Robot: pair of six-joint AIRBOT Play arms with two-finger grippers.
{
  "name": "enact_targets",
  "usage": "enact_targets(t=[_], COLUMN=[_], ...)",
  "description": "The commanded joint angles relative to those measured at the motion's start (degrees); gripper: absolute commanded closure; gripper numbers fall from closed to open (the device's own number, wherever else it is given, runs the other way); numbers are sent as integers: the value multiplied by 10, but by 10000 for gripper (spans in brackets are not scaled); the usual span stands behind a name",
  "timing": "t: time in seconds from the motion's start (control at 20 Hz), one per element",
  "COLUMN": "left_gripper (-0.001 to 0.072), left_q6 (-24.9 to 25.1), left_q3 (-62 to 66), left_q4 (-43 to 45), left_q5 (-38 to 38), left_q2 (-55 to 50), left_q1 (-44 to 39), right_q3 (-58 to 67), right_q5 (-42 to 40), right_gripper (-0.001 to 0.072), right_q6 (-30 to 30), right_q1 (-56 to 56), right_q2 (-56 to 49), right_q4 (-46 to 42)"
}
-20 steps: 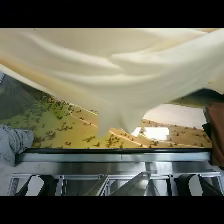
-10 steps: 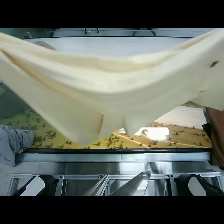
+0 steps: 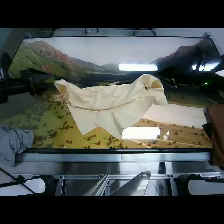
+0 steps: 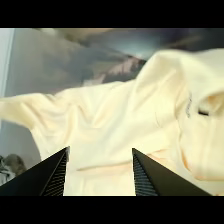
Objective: Fold the shirts.
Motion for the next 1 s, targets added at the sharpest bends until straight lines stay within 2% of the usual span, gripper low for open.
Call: enact_targets(t=[0.0,0.1,0.25,0.4,0.6,0.85,0.95], left_gripper=[-5,-4,-4,-4,-3,-3,-3], left_q6=[-17,-23,-26,-26,-26,-25,-21], left_q3=[0,0,0,0,0,0,0], left_q4=[47,51,77,84,86,87,87], left_q5=[-50,-100,-94,-64,-34,-16,1], left_q2=[-79,-103,-113,-113,-113,-113,-113], left_q1=[35,63,74,70,80,102,105], right_q3=[1,-1,-60,-147,-226,-237,-237], right_q5=[70,146,154,114,19,-60,-107], right_gripper=[242,251,251,252,252,252,252], right_q6=[23,34,47,52,90,167,173], right_q1=[-52,-85,-60,4,97,183,205], right_q2=[-39,-30,-6,0,-1,-1,-1], right_q4=[-7,-24,-59,-61,-61,-60,-58])
